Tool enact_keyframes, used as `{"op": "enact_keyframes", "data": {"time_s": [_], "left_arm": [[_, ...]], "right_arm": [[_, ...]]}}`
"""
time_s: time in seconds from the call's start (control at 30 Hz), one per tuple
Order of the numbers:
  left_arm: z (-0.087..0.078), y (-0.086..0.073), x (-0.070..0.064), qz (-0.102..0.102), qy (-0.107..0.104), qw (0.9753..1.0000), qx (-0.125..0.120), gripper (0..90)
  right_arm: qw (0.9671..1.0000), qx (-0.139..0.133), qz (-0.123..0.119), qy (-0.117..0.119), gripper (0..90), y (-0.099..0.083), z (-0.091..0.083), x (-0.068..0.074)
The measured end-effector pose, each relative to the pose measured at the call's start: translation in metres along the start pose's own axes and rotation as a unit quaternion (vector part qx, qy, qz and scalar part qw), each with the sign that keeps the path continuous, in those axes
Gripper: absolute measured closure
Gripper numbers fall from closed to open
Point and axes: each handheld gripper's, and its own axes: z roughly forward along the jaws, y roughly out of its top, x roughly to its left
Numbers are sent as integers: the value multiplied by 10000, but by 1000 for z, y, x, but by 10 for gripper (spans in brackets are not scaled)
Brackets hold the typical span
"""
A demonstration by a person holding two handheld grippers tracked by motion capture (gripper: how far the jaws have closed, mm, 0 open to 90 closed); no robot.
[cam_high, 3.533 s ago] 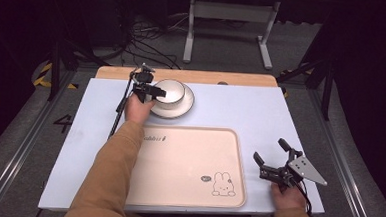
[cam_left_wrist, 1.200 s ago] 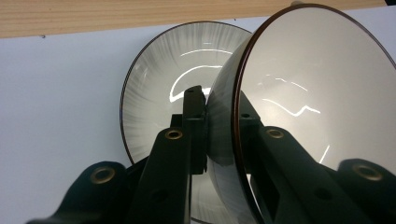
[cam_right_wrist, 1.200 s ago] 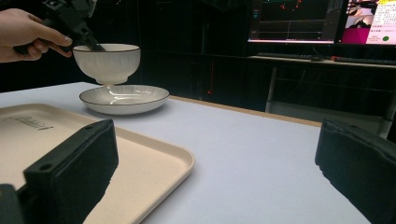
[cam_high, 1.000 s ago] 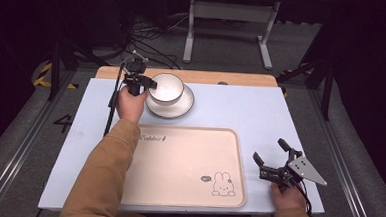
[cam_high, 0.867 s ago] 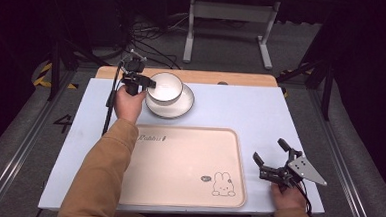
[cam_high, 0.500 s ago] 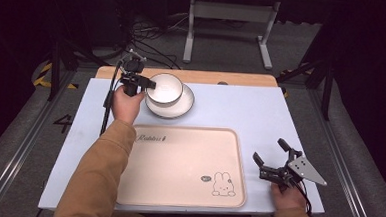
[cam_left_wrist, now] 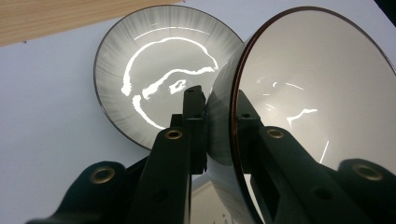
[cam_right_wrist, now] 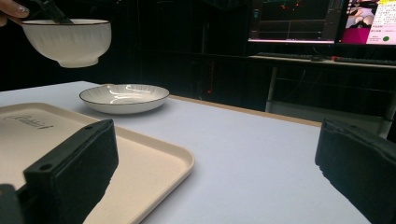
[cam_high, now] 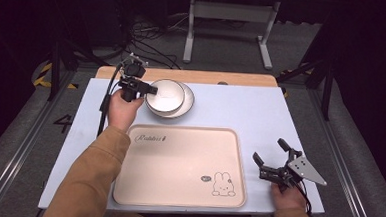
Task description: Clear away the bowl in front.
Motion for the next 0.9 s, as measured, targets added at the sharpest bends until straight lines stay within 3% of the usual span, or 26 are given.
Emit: {"op": "enact_keyframes", "data": {"time_s": [0.37, 0.5, 0.9], "left_arm": [[-20, -16, -17, 363, -144, 9992, 32, 811], [-27, -22, -22, 489, -281, 9984, 36, 810], [-43, -35, -39, 791, -386, 9961, 98, 810]], "right_arm": [[10000, 9, -4, 3, 1, 0, 0, 0], [10000, 19, -18, 7, 1, 0, 0, 0], [10000, 34, -27, 14, 1, 0, 1, 0]]}}
